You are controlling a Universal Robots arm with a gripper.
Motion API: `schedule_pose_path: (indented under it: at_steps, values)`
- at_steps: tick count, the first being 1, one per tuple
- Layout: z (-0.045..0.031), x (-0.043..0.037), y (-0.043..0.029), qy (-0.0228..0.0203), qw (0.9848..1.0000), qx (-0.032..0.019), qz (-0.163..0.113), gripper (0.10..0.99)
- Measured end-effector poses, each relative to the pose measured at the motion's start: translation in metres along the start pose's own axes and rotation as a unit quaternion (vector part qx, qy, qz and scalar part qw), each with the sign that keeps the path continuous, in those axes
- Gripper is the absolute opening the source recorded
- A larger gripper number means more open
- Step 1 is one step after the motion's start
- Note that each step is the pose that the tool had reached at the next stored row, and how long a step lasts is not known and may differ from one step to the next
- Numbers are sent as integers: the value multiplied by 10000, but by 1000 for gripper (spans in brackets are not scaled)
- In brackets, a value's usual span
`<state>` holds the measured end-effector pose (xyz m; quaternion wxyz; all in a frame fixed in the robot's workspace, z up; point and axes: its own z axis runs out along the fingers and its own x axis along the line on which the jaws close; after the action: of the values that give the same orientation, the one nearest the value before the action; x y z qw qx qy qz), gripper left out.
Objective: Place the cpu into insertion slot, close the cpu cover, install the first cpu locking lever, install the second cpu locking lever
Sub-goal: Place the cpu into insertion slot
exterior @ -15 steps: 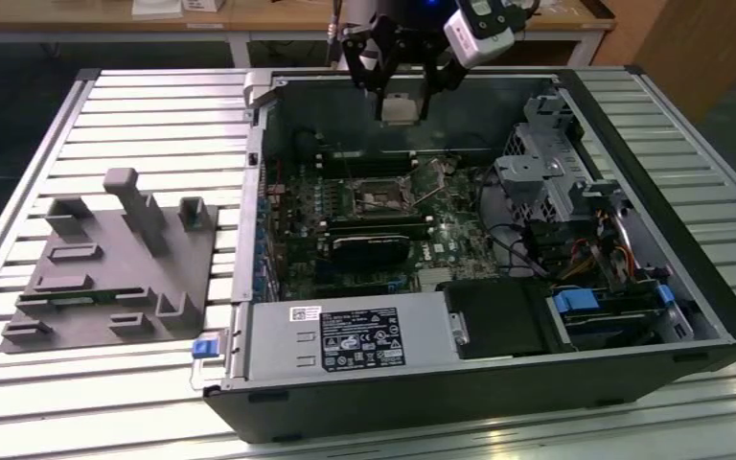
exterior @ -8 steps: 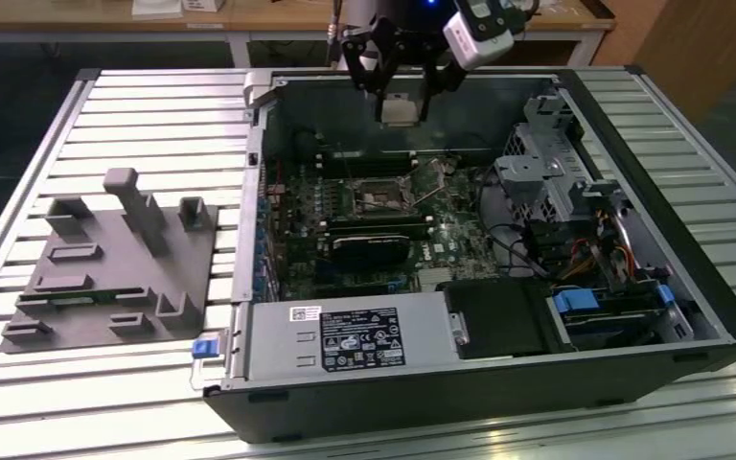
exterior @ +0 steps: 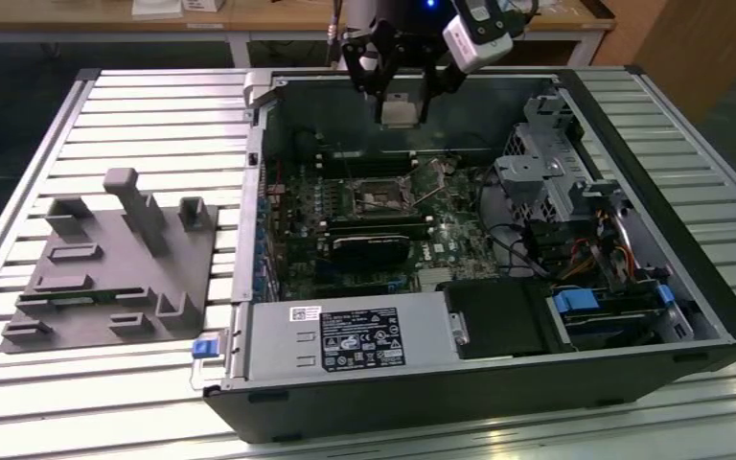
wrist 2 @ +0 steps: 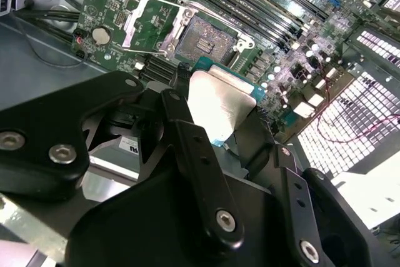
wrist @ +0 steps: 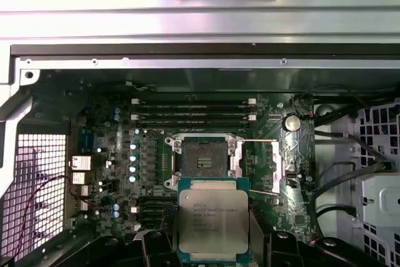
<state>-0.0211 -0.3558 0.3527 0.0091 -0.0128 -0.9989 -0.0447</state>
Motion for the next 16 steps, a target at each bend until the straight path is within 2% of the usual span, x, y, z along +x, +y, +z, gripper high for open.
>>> schedule_pose_path:
  at_steps: [16]
  values:
    - [38,-1,-3,0,10000,1,0,537]
